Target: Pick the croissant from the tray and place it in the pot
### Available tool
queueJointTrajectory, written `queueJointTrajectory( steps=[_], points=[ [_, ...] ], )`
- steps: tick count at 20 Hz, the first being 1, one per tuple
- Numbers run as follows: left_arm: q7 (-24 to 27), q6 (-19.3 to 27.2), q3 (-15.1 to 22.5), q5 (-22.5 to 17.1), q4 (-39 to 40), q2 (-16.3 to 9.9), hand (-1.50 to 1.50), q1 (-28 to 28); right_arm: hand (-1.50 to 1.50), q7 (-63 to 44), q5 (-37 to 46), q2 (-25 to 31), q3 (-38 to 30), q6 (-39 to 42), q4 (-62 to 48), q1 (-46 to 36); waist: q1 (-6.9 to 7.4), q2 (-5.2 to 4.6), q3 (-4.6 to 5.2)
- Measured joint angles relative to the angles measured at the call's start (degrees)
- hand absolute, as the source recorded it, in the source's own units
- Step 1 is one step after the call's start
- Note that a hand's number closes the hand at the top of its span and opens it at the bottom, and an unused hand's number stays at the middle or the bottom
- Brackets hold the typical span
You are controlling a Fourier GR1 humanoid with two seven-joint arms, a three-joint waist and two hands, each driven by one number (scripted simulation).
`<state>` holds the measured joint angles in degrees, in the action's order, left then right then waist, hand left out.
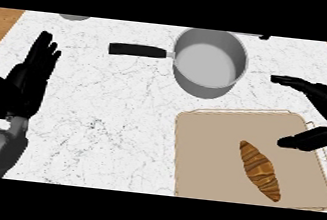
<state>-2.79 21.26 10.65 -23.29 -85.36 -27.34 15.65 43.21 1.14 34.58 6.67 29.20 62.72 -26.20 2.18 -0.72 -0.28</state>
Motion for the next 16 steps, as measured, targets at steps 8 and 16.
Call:
queueJointTrajectory(
  steps=[8, 16],
  points=[
    [-2.46, 0.75, 0.13, 0.61, -1.63, -0.02, 0.00, 0.13, -1.50, -1.20, 10.46, 8.85, 12.38, 0.23, 3.85, -5.01, -0.20, 0.42, 0.21],
    [-2.72, 1.18, -0.64, 1.46, -2.68, 0.36, 0.00, -1.73, -1.50, -2.99, 22.33, 13.73, 25.28, -1.83, 13.38, -4.30, -1.46, 0.77, 0.29]
  ],
)
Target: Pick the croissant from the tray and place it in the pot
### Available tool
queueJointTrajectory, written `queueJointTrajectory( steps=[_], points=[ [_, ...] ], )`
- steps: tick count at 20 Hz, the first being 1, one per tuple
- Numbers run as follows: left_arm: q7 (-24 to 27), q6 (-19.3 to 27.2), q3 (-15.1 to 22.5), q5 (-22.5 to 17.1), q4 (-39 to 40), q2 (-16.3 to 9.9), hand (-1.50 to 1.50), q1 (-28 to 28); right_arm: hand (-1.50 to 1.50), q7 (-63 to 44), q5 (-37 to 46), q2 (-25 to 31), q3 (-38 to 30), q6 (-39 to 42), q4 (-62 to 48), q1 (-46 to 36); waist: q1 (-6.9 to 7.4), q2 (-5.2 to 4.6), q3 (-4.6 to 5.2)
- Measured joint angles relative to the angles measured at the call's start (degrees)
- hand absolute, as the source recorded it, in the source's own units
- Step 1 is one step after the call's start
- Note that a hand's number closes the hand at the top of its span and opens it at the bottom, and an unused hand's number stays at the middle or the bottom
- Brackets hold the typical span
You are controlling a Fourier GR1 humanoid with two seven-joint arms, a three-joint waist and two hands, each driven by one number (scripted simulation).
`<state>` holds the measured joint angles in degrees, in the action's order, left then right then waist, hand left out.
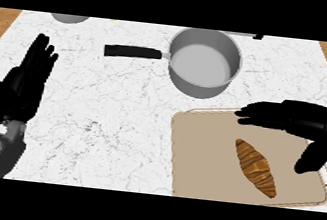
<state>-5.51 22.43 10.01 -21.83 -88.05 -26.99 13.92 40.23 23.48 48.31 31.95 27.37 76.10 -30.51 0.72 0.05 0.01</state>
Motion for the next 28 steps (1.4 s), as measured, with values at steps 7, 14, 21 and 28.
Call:
queueJointTrajectory(
  steps=[7, 14, 21, 28],
  points=[
    [-1.52, -1.09, -1.65, 0.90, -2.89, -0.05, 0.00, -2.11, -1.50, -1.38, 4.96, 0.14, 3.23, -0.03, 2.08, 2.54, -0.34, 0.01, -0.01],
    [-2.72, -2.60, -3.66, 2.66, -3.61, 1.11, 0.00, -2.48, -1.50, -2.59, 9.96, -2.06, 3.38, -0.81, 2.91, 5.91, -0.56, -0.03, -0.02],
    [-3.41, -4.57, -5.96, 4.96, -2.33, 3.09, 0.00, -1.37, -1.50, -2.61, 16.84, -4.65, 0.81, -1.66, 1.74, 8.64, -0.65, -0.05, -0.02],
    [-4.91, -5.56, -7.23, 7.08, -3.47, 5.15, 0.00, -1.48, -1.50, -3.31, 21.73, -9.69, -0.15, -1.16, 0.19, 8.77, -0.54, -0.06, -0.01]
  ],
)
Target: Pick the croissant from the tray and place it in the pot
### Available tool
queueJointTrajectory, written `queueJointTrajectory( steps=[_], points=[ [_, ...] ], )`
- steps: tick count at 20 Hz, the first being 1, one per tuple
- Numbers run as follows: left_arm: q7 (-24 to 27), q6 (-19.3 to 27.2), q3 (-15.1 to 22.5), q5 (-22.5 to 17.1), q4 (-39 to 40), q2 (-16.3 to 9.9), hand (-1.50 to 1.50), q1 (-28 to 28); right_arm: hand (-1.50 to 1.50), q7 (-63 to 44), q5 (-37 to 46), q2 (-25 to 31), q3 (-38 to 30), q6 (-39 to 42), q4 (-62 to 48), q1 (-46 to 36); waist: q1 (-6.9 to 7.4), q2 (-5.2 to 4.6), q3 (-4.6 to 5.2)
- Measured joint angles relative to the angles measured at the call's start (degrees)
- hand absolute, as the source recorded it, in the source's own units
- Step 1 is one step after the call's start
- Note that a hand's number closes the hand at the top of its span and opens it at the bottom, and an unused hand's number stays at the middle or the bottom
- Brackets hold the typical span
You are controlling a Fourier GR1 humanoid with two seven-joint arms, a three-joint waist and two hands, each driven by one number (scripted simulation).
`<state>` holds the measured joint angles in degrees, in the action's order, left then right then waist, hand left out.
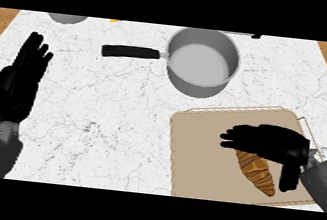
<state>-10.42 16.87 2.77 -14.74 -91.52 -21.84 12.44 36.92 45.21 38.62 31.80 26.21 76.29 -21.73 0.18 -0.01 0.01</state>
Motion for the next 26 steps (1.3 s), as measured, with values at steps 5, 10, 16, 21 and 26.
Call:
queueJointTrajectory(
  steps=[5, 10, 16, 21, 26],
  points=[
    [0.85, -0.90, -0.63, 1.94, 1.04, 2.01, 0.00, 0.08, -1.50, 2.45, 4.69, -2.80, -1.09, -2.55, -5.30, 0.31, 0.02, -0.04, -0.02],
    [-0.72, -1.82, -1.70, 2.94, -0.75, 2.90, 0.00, -0.60, 1.50, 4.16, 8.19, -5.10, -2.73, -3.97, -9.68, -0.05, 0.07, 0.00, -0.01],
    [-0.91, -2.86, -2.48, 3.86, -1.21, 3.26, 0.00, -0.97, 1.50, 10.29, 12.34, -6.32, -1.56, -10.26, -12.76, -1.13, 0.23, 0.23, 0.24],
    [-1.30, -3.85, -3.79, 4.20, -1.45, 3.73, 0.00, -1.36, 1.50, 11.76, 14.26, -8.16, -2.18, -11.56, -13.57, -1.44, 0.23, 0.38, 0.36],
    [-1.69, -4.16, -3.67, 4.15, -2.17, 3.74, 0.00, -2.10, 1.50, -7.35, 14.83, -22.14, -2.85, -5.26, -11.13, -1.87, 0.14, 0.94, 0.98]
  ],
)
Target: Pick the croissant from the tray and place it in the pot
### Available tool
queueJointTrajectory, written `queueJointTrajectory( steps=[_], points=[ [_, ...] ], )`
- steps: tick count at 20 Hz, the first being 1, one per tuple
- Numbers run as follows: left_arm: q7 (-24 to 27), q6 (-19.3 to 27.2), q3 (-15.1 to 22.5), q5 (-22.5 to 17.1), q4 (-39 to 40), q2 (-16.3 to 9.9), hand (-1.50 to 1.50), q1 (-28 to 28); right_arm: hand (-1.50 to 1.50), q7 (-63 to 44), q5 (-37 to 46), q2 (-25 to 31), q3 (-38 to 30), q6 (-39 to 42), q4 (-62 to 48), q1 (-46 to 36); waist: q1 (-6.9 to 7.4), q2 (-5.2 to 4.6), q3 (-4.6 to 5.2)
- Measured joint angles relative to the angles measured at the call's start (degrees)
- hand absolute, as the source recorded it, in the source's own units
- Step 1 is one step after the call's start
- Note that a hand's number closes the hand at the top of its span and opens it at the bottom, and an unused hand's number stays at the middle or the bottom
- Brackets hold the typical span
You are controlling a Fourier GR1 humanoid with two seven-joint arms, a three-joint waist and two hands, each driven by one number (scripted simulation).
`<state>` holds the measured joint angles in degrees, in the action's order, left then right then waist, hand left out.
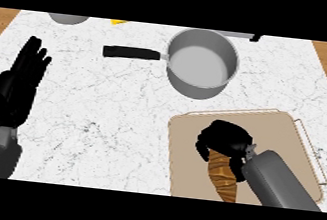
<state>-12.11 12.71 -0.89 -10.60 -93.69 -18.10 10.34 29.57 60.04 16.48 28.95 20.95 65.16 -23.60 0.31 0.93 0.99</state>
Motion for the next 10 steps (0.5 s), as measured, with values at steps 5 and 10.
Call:
queueJointTrajectory(
  steps=[5, 10],
  points=[
    [-0.17, -0.23, 0.54, 0.06, -0.10, 0.18, 0.00, 0.51, 1.50, -16.27, -0.87, -9.53, -1.02, 1.37, 1.32, -0.50, 0.90, 0.03, 0.01],
    [-0.16, -0.64, 1.38, 0.20, 0.35, 0.57, 0.00, 1.66, 1.50, -31.49, -4.53, -13.90, 0.61, -2.28, 4.12, -1.39, 2.82, -0.54, -0.58]
  ],
)
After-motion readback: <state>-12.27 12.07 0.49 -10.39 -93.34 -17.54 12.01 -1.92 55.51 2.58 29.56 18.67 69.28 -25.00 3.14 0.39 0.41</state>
